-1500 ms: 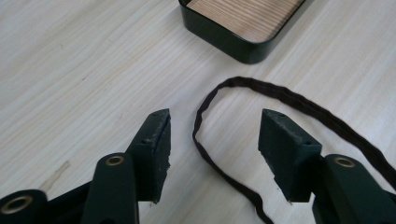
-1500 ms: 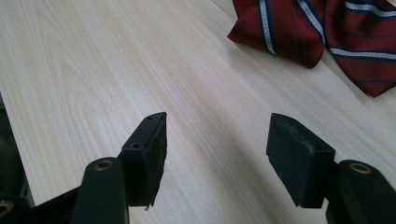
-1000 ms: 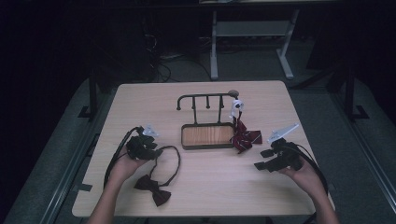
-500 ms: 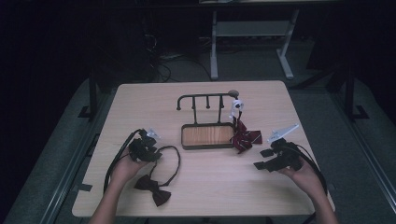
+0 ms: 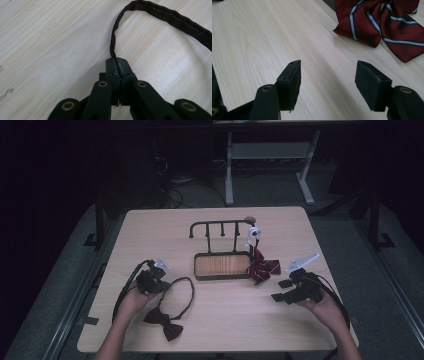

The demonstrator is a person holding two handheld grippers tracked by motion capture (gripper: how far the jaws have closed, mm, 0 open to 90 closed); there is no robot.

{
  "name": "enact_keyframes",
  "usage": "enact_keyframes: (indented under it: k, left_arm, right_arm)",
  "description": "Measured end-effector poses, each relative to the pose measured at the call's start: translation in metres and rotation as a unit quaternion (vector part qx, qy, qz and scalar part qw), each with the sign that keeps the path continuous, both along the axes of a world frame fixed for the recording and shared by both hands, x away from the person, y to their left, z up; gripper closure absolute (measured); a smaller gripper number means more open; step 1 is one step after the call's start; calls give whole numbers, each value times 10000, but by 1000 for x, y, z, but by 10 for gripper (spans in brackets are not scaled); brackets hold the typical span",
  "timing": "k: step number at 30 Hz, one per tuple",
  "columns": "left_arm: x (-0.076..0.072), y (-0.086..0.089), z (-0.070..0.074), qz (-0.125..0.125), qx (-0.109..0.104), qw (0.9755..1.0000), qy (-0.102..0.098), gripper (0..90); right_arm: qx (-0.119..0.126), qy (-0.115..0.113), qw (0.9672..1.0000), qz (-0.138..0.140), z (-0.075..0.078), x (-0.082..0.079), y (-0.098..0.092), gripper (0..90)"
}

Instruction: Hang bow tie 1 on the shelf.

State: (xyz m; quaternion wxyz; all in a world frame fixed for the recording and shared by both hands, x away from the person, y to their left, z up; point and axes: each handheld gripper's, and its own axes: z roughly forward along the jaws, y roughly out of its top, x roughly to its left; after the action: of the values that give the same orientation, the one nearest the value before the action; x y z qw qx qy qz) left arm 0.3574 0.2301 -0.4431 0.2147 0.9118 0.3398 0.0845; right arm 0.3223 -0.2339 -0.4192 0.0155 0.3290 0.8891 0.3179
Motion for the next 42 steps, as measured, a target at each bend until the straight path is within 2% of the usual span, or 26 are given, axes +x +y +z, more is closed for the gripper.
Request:
enact_keyframes:
  k: [8, 11, 25, 39, 42]
  left_arm:
    - [-2, 0, 5, -86, -71, 9999, -39, 898]
    - [-4, 0, 10, -65, -206, 9997, -63, 898]
    - [-12, -3, 25, -291, -414, 9986, -146, 898]
    - [-18, -5, 39, -398, -482, 9976, -283, 898]
    - [-19, -6, 41, -428, -431, 9977, -307, 898]
  right_arm:
    - [-5, 5, 10000, -2, 0, 0, -2, 376]
    - [12, 16, 10000, -6, -1, 0, -2, 377]
    - [-5, 51, 10000, 15, -4, 2, -3, 374]
    - [-9, 61, 10000, 21, -4, 2, -3, 372]
    - [-11, 62, 10000, 21, -4, 2, -3, 372]
